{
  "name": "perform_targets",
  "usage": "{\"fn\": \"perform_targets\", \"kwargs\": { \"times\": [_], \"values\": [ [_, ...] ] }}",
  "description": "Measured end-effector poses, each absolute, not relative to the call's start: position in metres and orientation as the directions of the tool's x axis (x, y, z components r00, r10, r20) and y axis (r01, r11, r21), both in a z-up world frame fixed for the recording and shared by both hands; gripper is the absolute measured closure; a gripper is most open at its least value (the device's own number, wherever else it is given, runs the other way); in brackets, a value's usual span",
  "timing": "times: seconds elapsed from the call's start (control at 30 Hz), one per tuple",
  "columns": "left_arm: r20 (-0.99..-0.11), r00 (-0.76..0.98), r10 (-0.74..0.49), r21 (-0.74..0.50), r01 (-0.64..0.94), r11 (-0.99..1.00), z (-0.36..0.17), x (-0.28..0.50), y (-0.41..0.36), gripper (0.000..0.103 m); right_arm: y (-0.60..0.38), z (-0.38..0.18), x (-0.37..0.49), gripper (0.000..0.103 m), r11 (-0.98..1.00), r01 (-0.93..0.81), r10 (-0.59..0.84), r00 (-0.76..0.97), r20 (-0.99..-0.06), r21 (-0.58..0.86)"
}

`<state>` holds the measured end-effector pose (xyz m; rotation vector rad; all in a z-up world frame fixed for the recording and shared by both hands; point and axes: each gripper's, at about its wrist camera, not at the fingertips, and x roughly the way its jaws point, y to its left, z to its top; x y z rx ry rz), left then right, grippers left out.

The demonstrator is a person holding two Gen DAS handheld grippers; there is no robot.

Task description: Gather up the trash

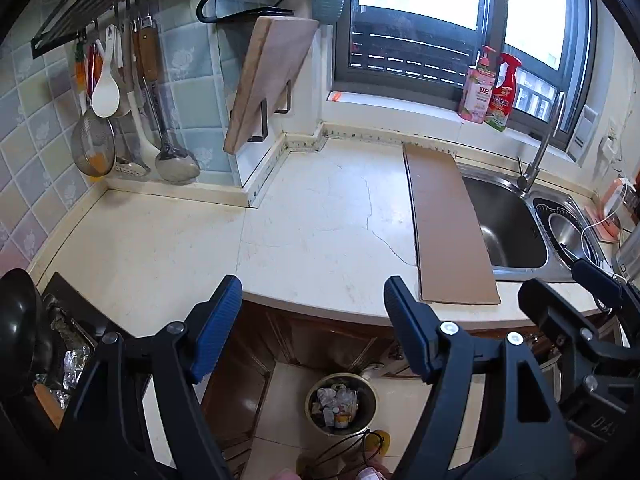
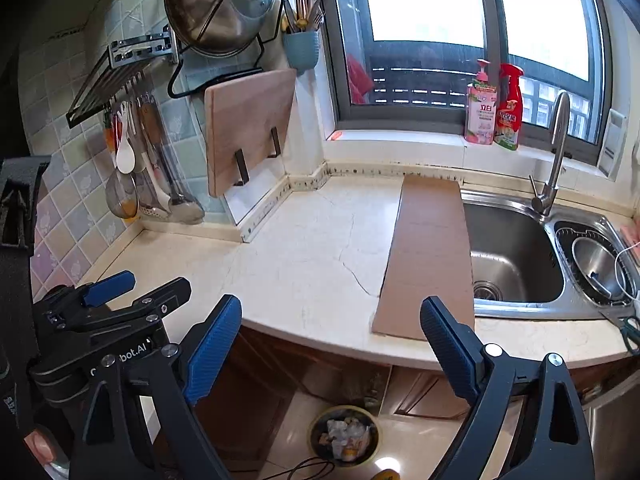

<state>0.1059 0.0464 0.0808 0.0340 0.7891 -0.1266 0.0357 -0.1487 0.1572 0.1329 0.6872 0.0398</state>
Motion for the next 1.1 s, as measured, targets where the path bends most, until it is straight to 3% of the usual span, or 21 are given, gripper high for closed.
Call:
{"fn": "perform_targets", "kwargs": {
  "times": [1.1],
  "values": [
    [-0.693,0.714,-0.102,-0.005,0.136,0.991,0.087,0.141,0.041,0.031,-0.155,0.165,0.079,0.01,0.985,0.044,0.064,0.796,-0.601,0.164]
  ]
}}
